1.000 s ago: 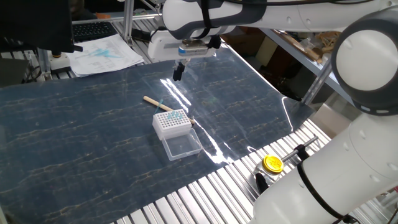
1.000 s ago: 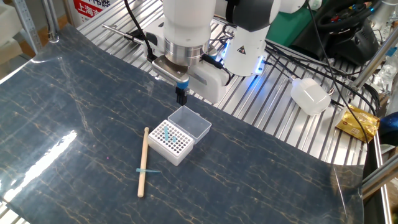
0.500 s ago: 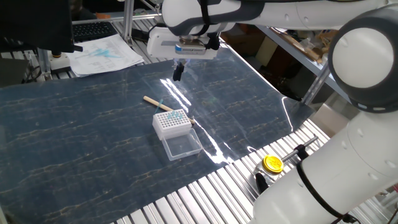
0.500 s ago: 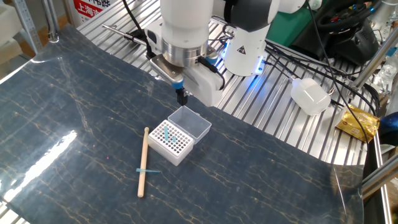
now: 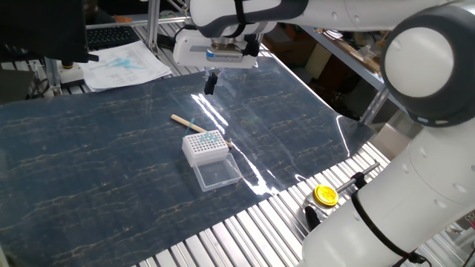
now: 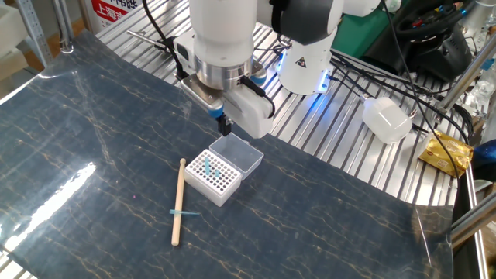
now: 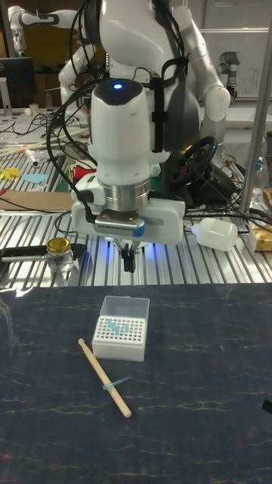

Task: Insert a medium pipette tip into the holder for medium pipette tips

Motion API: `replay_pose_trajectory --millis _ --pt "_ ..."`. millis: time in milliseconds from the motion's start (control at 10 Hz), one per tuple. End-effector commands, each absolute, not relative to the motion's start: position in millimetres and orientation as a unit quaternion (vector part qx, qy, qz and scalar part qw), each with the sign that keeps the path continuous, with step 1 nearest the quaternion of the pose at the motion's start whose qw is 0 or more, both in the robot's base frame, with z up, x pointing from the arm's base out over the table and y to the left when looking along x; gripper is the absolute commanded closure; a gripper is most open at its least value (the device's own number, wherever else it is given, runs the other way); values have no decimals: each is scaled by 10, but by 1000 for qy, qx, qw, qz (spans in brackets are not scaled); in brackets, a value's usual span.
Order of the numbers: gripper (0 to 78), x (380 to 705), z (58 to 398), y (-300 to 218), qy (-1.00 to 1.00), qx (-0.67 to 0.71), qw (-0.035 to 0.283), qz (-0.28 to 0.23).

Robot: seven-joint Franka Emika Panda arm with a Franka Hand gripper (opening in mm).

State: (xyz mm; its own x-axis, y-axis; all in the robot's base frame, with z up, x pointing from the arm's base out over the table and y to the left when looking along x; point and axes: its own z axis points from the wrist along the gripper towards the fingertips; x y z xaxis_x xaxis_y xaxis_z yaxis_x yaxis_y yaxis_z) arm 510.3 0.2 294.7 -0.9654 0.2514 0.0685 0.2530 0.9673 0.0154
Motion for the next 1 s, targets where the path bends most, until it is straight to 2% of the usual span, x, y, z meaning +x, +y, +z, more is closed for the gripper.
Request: replay_pose_trajectory --millis 100,600,1000 --pt "776 5203 2885 -12 -990 -135 32 -13" --pt "776 5449 2717 -63 -989 -142 35 -25" --pt "776 5475 2702 -70 -987 -154 34 -23"
